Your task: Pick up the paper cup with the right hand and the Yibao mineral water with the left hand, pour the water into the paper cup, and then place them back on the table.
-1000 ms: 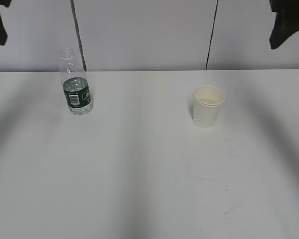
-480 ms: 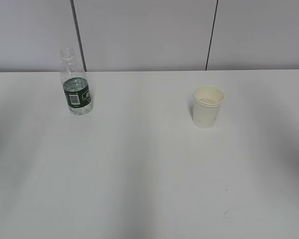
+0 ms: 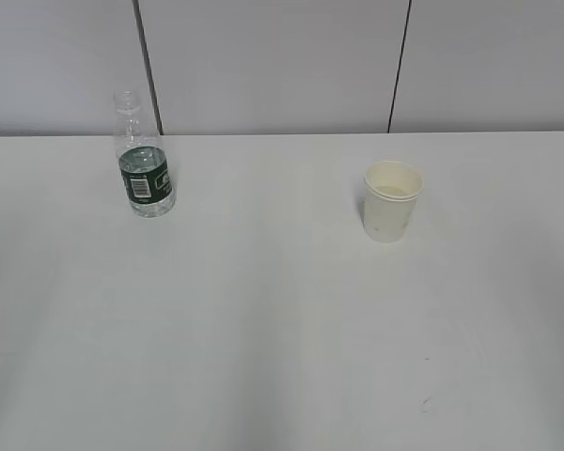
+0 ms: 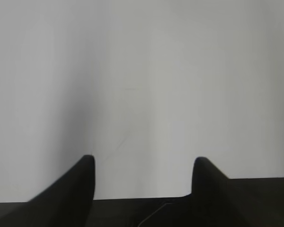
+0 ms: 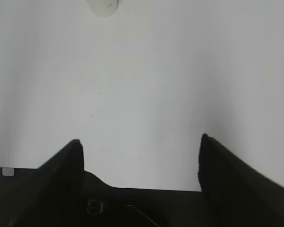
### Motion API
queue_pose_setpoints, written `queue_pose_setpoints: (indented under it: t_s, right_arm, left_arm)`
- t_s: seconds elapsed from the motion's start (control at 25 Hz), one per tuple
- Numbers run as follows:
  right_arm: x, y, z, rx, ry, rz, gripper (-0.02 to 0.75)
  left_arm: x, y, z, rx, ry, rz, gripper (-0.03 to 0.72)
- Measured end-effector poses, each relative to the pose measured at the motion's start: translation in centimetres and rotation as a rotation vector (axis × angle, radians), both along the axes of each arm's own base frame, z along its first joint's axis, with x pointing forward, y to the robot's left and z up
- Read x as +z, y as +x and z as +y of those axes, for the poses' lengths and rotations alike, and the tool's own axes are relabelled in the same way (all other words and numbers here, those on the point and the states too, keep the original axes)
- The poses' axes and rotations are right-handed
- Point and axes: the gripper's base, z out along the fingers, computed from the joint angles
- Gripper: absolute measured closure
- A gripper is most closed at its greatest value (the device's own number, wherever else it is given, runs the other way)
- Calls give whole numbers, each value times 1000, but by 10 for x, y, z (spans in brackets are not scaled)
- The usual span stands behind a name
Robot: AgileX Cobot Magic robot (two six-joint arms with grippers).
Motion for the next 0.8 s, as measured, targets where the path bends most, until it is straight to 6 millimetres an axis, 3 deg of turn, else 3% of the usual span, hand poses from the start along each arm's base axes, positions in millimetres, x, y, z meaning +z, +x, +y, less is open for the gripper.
queue_pose_setpoints:
  t_s: [0.24,0.4,0.6,0.8]
  right_arm:
    - [-33,-35,-4,8,-1,-62,153]
    - [-52,-56,-6,15,-1,-128,153]
    - [-66,-78,-9,70,-54,-251,153]
    - [-80,-74,-9,95,-90,-231,153]
  left_arm:
    - [-20,-51,11,25,36,-154,282]
    - [-34,-74,13,28,25,-245,282]
    - [-49,-90,15,28,18,-320,282]
    - [-67,-90,14,23,18,-321,282]
